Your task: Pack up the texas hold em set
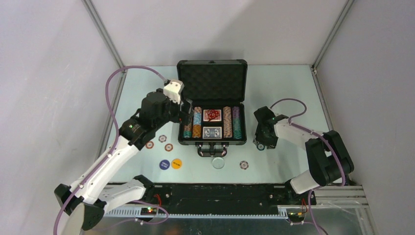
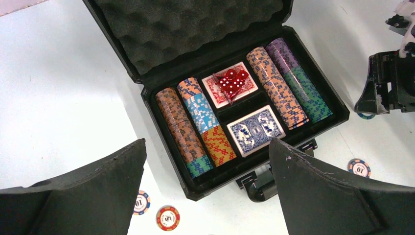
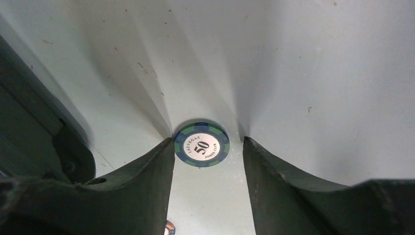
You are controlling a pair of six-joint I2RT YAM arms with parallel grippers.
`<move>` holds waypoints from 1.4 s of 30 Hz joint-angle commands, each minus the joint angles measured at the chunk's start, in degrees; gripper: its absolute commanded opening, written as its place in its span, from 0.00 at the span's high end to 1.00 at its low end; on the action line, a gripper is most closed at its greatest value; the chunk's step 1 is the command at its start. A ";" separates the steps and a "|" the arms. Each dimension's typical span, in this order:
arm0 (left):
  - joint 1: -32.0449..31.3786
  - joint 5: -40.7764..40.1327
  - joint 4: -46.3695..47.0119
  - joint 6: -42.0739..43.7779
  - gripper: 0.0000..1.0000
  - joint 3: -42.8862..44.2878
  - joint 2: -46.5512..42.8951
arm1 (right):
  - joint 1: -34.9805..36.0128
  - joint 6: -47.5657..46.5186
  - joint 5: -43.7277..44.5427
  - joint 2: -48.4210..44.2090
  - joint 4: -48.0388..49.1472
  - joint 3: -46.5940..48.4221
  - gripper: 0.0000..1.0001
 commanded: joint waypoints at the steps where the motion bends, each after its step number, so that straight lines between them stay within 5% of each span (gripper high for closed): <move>1: -0.08 0.96 1.31 -0.83 0.00 0.40 -1.02 | 0.72 0.57 0.55 3.17 1.06 -0.08 0.45; 14: -0.12 1.69 1.25 -1.00 0.00 0.31 -0.67 | 3.25 1.09 1.69 4.15 1.01 0.78 0.55; 30: -0.08 2.41 1.22 -1.25 0.00 0.46 0.02 | 5.48 0.92 2.51 -8.48 -3.62 0.78 0.55; 42: -0.05 2.71 1.27 -1.31 0.00 0.37 0.15 | 17.24 5.92 4.22 -11.79 -8.46 0.67 0.54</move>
